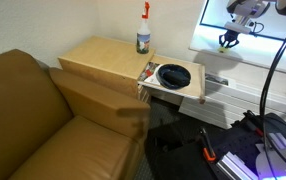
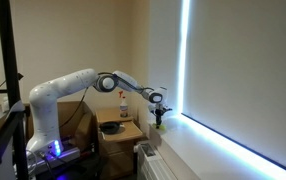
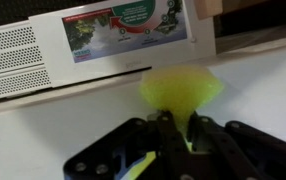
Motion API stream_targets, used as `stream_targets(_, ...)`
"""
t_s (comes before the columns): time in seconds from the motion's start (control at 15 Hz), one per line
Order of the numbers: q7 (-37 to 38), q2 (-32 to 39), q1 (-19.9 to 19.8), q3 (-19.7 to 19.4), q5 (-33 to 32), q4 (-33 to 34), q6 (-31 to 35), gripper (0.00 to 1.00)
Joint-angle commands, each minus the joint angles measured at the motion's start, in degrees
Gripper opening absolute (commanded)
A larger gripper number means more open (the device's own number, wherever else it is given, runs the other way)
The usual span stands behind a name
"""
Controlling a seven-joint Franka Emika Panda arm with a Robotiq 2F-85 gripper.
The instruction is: Remove the bowl from the window sill, put it in the top drawer, use the yellow sponge to wipe the window sill, and then remove the black sponge from the bowl and put it on the window sill
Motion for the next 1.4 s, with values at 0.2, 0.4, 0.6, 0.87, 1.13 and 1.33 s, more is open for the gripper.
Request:
stream_targets(0.2,-11.4,-1.4,5.8,2.9,-2.0,-7.7,12.5,0.04)
stream_targets(0.4,-9.7,0.1,8.0,1.1,-4.2,-7.1,17.6,0.04)
stream_targets(0.6,-9.2,0.6,8.4,-0.1,-5.2,-6.8,17.5,0.04)
stream_targets(0.87,-11.4,-1.1,7.4,1.1,-3.6,-9.4,20.0,0.44)
stream_targets(1.13,-9.8,-3.2,7.1,1.7,-1.5,-13.0,26.8,0.72)
stream_targets(1.33,-8.9,-3.8,6.6,1.6,0.3,-15.1,34.5,0.92)
